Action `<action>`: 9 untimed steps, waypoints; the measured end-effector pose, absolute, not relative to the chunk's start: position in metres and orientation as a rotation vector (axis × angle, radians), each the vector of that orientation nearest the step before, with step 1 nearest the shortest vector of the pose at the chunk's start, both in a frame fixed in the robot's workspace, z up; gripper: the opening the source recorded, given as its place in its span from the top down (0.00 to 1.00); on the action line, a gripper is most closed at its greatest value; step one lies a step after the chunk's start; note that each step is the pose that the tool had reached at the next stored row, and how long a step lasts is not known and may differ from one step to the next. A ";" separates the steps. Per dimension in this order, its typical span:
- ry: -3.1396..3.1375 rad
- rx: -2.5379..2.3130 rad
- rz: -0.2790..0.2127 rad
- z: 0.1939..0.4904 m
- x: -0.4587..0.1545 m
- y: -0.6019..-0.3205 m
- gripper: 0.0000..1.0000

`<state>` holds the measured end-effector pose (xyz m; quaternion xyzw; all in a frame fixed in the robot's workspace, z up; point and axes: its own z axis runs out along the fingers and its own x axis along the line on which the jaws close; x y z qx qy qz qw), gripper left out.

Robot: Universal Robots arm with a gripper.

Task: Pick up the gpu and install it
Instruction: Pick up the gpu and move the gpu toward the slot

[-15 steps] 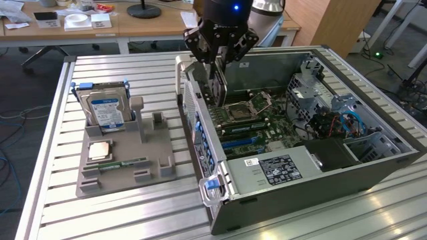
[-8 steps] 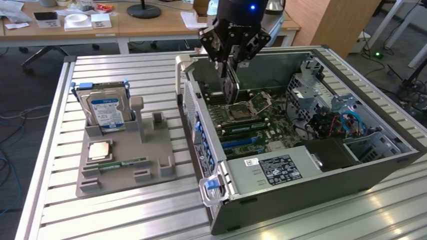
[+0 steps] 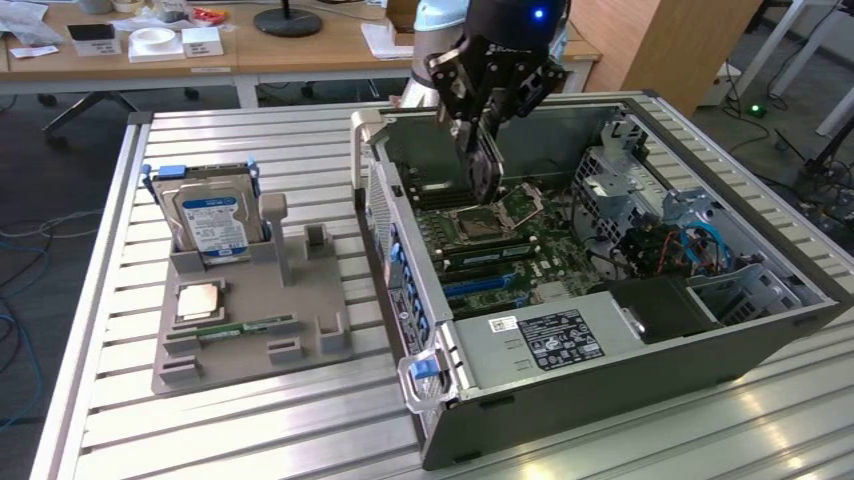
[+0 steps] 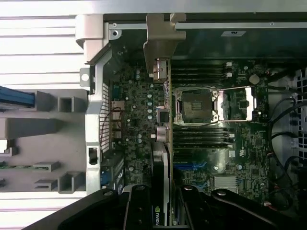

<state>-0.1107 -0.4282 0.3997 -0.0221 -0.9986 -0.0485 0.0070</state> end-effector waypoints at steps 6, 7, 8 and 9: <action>-3.116 -0.070 -0.151 0.400 -0.090 -0.427 0.73; -3.115 -0.070 -0.151 0.400 -0.086 -0.426 0.73; -3.114 -0.070 -0.151 0.400 -0.083 -0.426 0.73; -3.113 -0.070 -0.151 0.400 -0.079 -0.426 0.73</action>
